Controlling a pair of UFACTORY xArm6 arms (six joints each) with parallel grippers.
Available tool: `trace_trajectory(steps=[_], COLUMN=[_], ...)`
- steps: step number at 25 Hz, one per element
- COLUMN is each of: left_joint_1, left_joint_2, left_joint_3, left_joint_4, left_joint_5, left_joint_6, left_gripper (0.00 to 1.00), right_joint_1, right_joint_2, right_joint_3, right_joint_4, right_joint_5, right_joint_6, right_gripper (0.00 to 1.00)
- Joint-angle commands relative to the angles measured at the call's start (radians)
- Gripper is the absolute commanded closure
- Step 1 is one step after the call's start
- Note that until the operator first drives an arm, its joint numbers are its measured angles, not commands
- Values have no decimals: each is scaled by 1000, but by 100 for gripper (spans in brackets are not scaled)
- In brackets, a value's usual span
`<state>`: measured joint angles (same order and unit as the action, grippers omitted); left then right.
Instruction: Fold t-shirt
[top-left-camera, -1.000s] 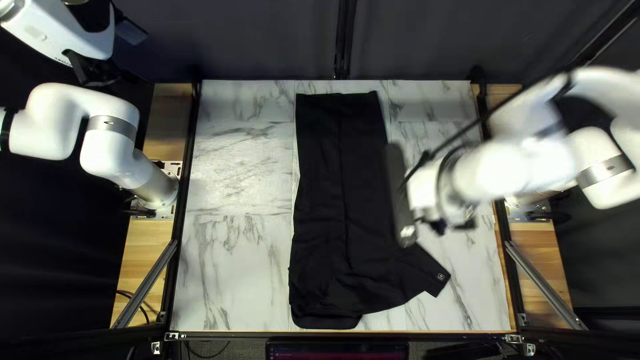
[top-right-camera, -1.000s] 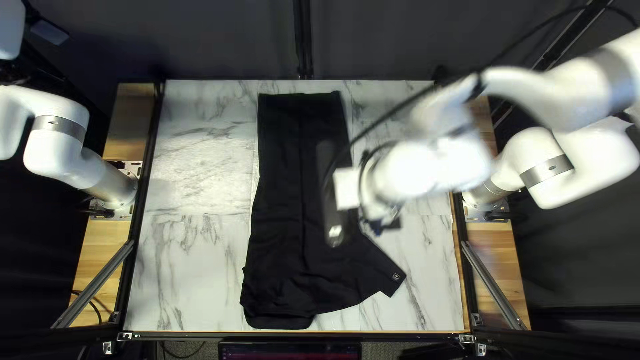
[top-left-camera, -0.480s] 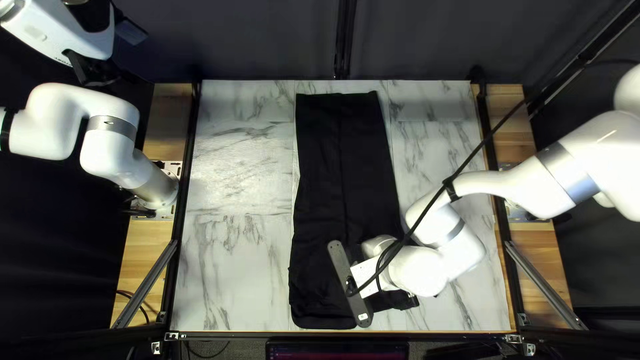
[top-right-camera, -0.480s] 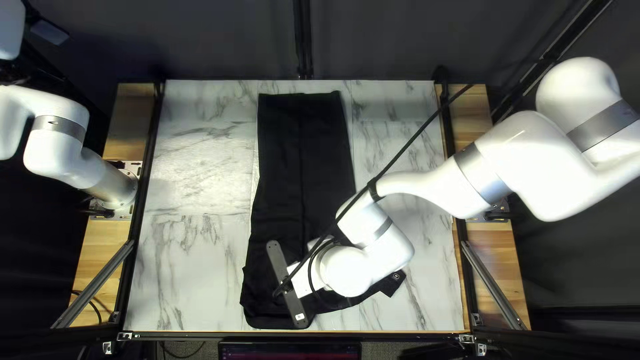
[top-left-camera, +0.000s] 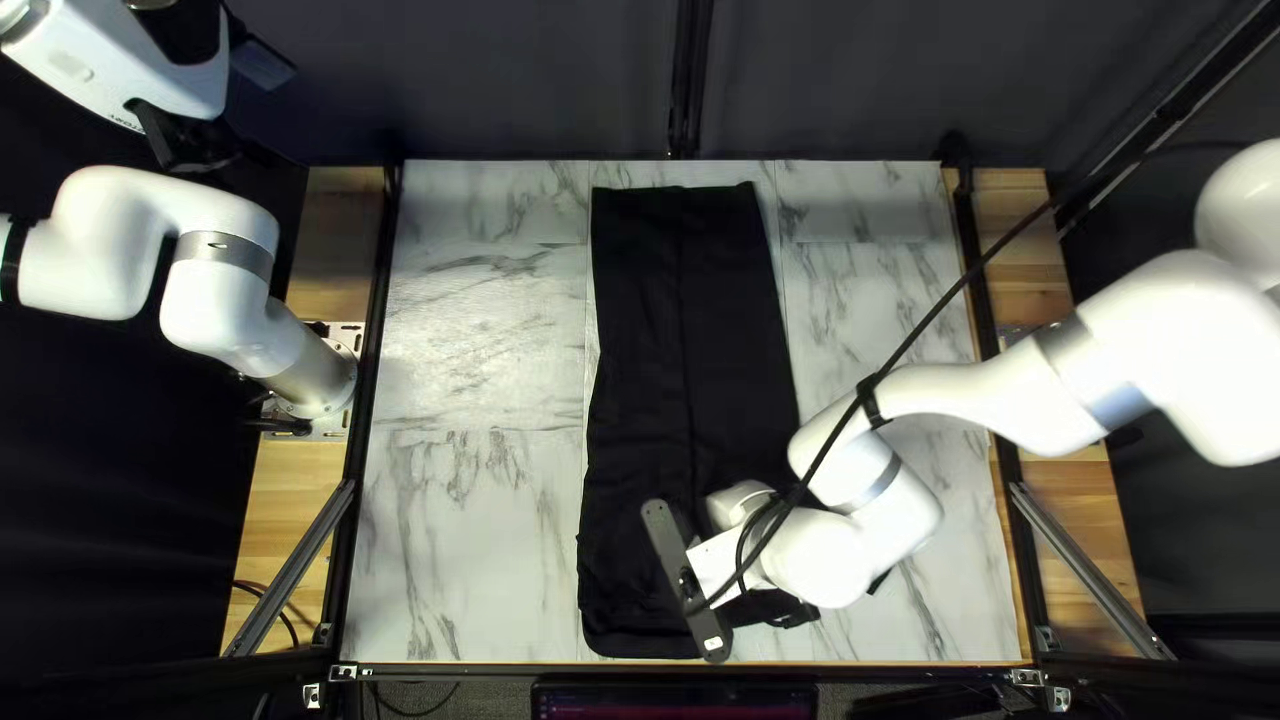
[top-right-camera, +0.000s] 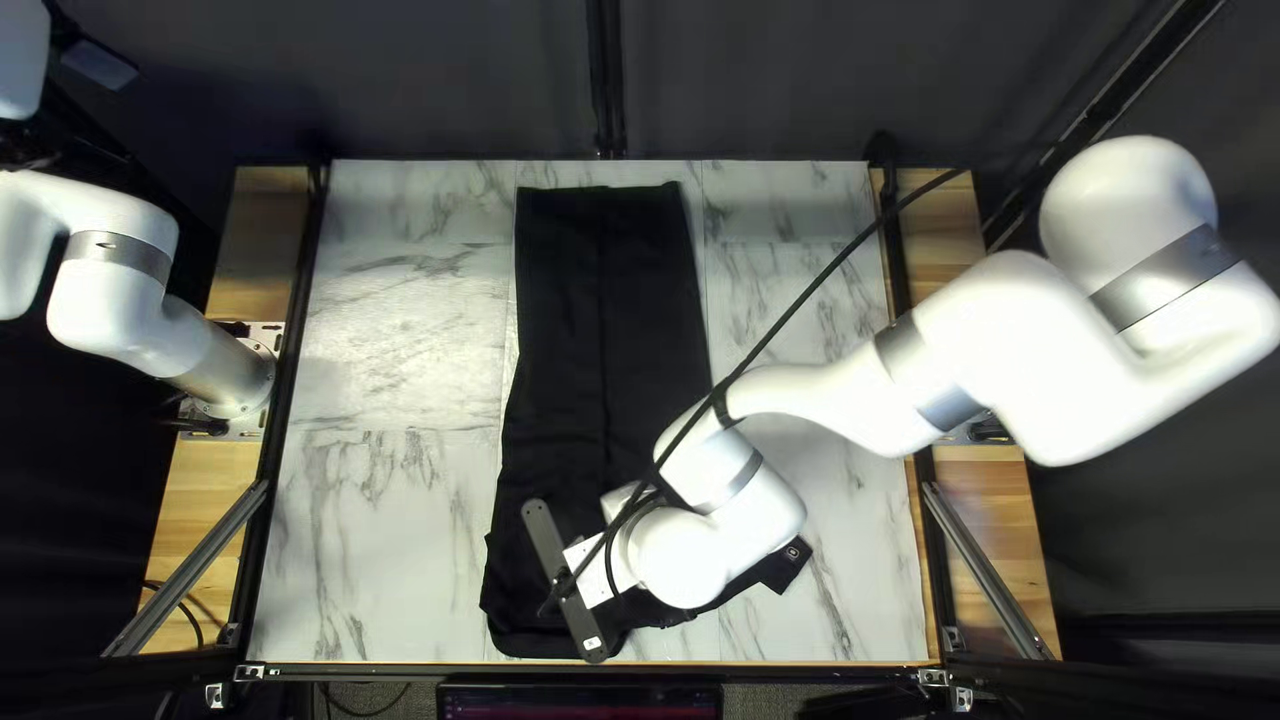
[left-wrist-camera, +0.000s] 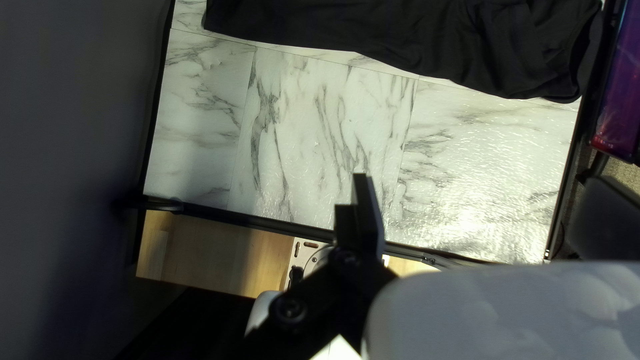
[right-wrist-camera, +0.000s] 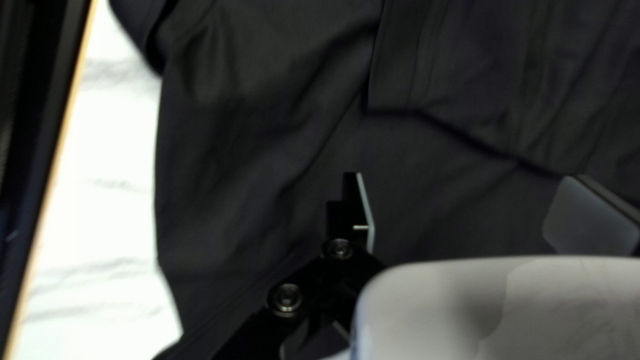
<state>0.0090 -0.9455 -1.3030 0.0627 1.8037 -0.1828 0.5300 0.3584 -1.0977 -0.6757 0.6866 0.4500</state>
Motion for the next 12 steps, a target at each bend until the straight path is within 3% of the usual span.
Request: trace_trajectory(steps=[1, 5, 8, 12], left_joint_1=[0, 0, 0, 0], left_joint_2=[0, 0, 0, 0], left_joint_3=[0, 0, 0, 0], left_joint_4=[0, 0, 0, 0], left_joint_5=[0, 0, 0, 0], left_joint_6=[0, 0, 0, 0], left_gripper=[0, 0, 0, 0], right_joint_1=[1, 4, 3, 1], right_joint_2=[28, 67, 88, 101], right_joint_3=[9, -29, -58, -84], right_joint_4=[-77, -69, -51, -29], right_joint_5=[-46, -49, -37, -23], right_joint_6=[2, -74, -128, -179], right_gripper=[0, 0, 9, 6])
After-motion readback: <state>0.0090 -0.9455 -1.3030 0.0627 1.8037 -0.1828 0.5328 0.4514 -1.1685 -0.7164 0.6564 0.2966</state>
